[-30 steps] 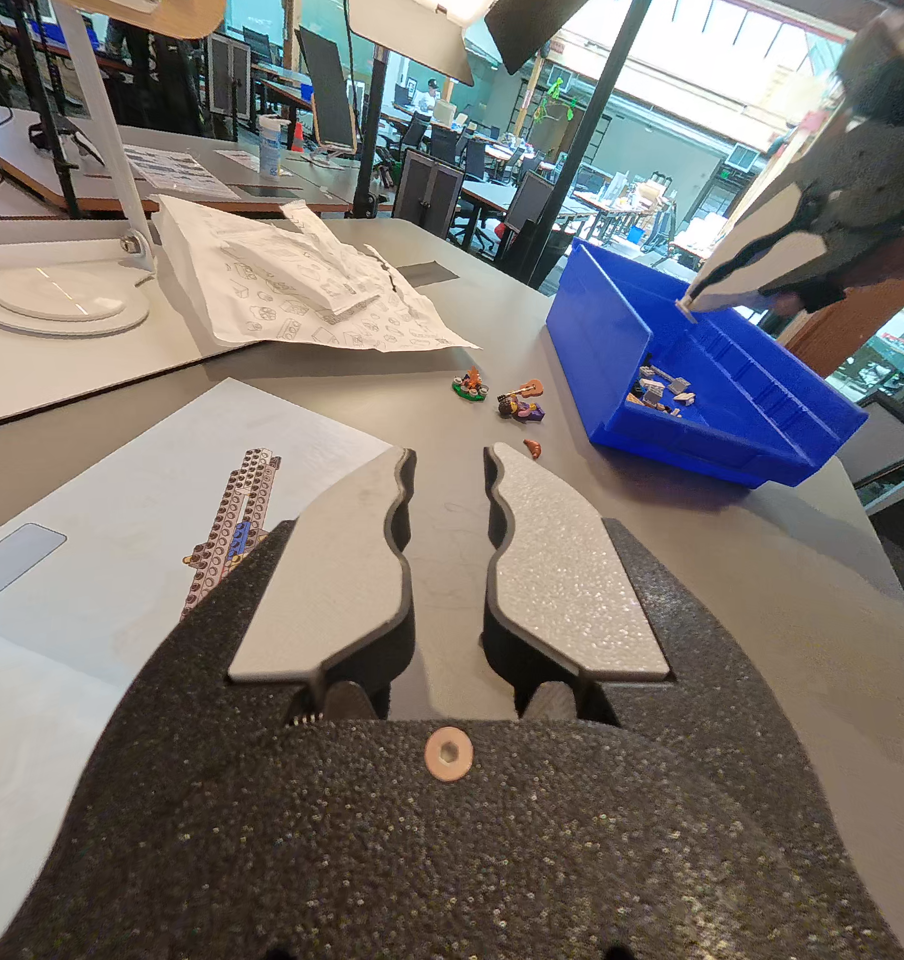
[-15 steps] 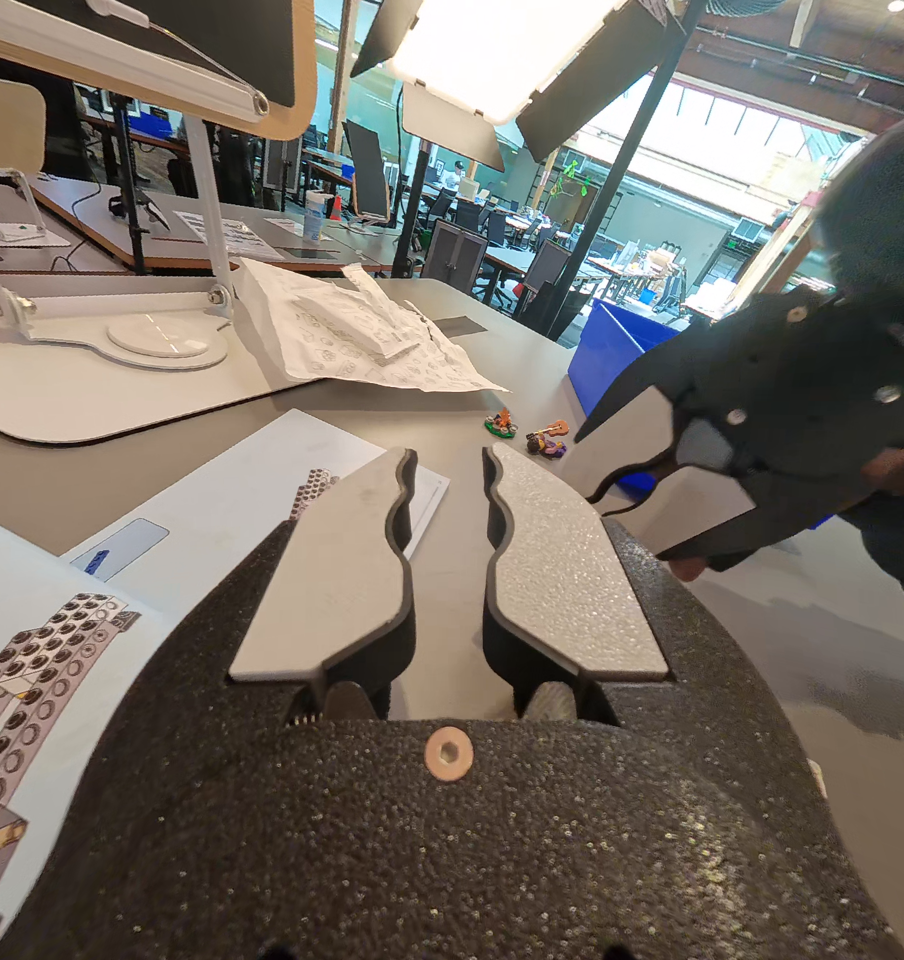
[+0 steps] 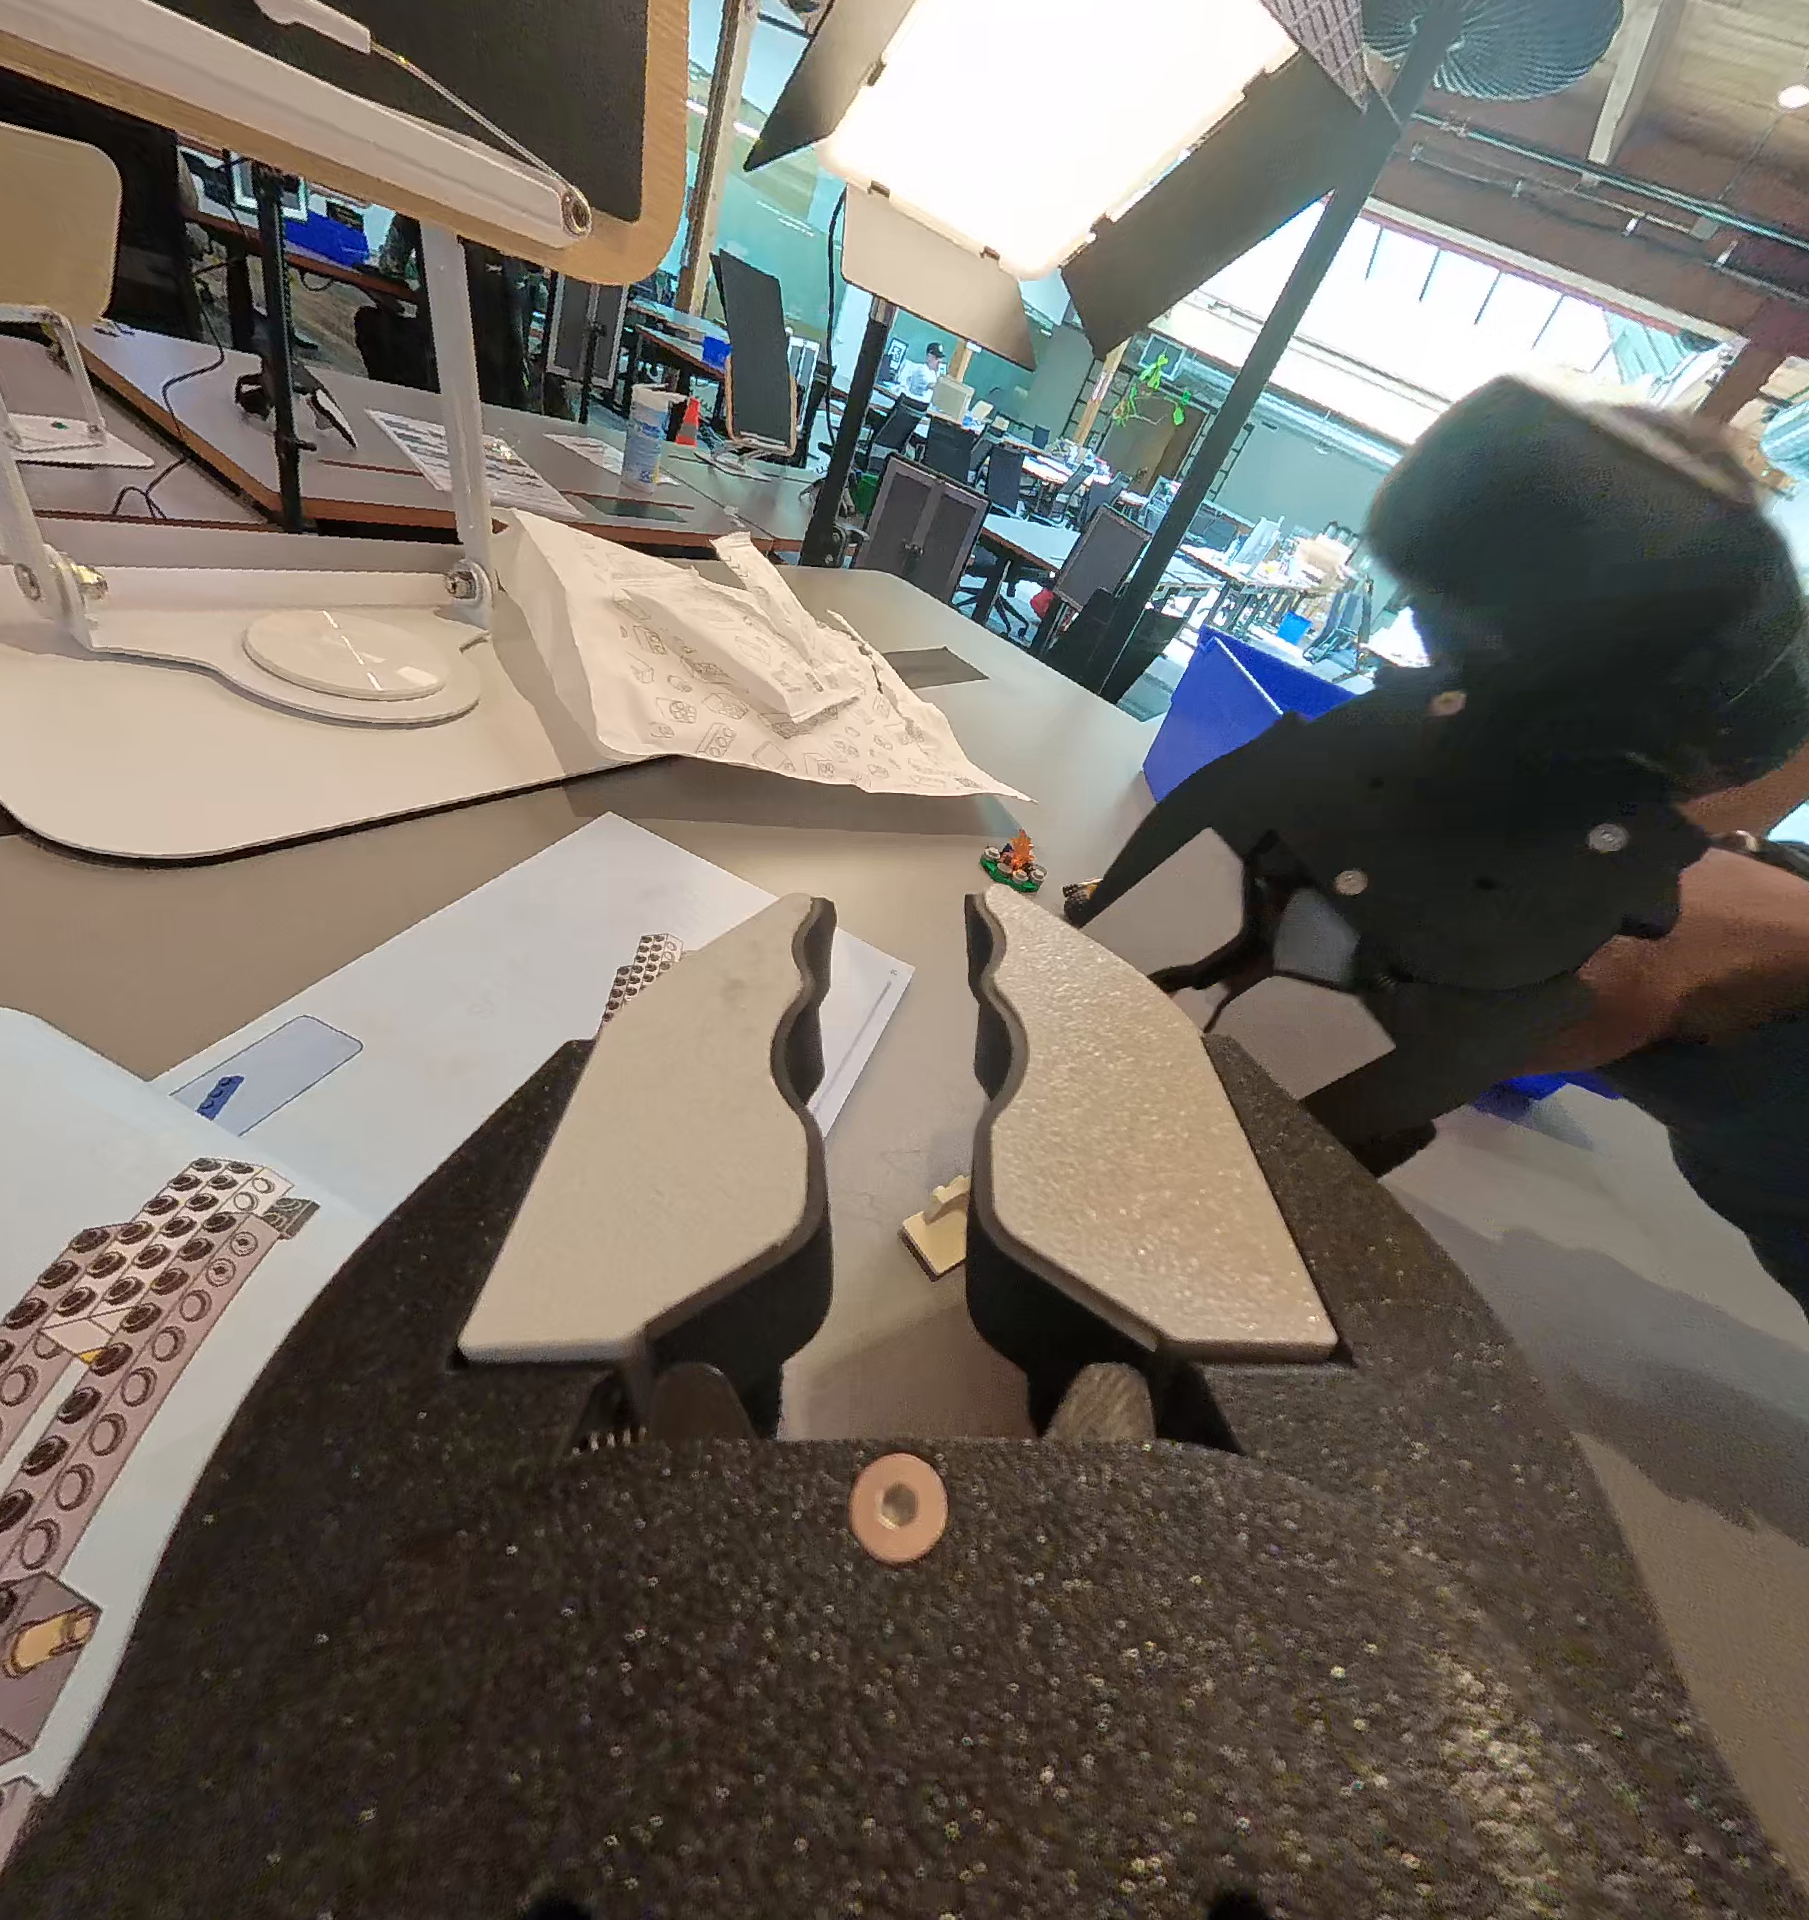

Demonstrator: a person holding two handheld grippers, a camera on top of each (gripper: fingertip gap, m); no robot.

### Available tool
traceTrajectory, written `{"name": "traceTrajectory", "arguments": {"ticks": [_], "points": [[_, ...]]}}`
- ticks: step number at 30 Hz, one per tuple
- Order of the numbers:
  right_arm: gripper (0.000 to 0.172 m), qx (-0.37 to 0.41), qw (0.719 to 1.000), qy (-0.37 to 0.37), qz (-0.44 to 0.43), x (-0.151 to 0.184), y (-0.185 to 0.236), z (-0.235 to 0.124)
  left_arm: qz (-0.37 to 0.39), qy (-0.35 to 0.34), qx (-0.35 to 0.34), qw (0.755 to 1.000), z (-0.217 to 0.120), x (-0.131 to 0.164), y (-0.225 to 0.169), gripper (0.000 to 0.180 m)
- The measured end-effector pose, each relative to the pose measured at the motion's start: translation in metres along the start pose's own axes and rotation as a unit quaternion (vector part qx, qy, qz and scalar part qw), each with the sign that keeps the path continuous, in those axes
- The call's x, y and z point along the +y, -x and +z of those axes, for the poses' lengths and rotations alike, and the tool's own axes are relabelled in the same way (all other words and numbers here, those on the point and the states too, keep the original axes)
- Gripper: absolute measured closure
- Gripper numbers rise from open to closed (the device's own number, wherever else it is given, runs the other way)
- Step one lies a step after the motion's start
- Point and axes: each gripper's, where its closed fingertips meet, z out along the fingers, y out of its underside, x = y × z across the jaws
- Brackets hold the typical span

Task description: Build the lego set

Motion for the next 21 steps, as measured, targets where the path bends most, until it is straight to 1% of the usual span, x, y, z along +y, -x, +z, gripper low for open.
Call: {"name": "traceTrajectory", "arguments": {"ticks": [2, 3, 5, 8, 12, 15, 17, 19, 21], "points": [[0.157, 0.017, 0.999, -0.016, 0.049, 0.006, 0.002, -0.013, -0.005, 0.000, 0.001, 1.000, 0.000, 0.000, 0.001, 0.155], [0.151, 0.021, 0.997, -0.020, 0.072, 0.011, 0.006, -0.018, -0.006, 0.001, 0.001, 1.000, 0.000, 0.000, 0.001, 0.155], [0.146, 0.013, 0.993, -0.028, 0.110, 0.019, 0.023, -0.023, -0.007, 0.001, 0.002, 1.000, 0.001, 0.000, 0.001, 0.155], [0.140, 0.004, 0.991, -0.027, 0.132, 0.028, 0.047, -0.024, -0.007, 0.004, 0.003, 1.000, 0.002, 0.001, 0.001, 0.155], [0.133, -0.009, 0.989, -0.022, 0.145, 0.028, 0.061, -0.017, -0.006, 0.004, 0.003, 1.000, 0.002, 0.001, 0.001, 0.155], [0.133, 0.009, 0.993, 0.012, 0.117, 0.035, 0.059, -0.008, -0.007, 0.002, 0.003, 1.000, 0.001, 0.000, 0.001, 0.155], [0.135, 0.005, 0.996, 0.018, 0.089, 0.035, 0.059, -0.006, -0.006, 0.000, 0.003, 1.000, 0.001, 0.000, 0.001, 0.155], [0.136, -0.011, 0.999, 0.020, 0.033, 0.035, 0.061, -0.006, -0.005, -0.001, 0.003, 1.000, 0.000, 0.000, 0.000, 0.155], [0.138, -0.035, 0.998, 0.025, -0.048, 0.038, 0.063, -0.008, -0.004, -0.002, 0.003, 1.000, 0.000, 0.000, 0.000, 0.155]]}}
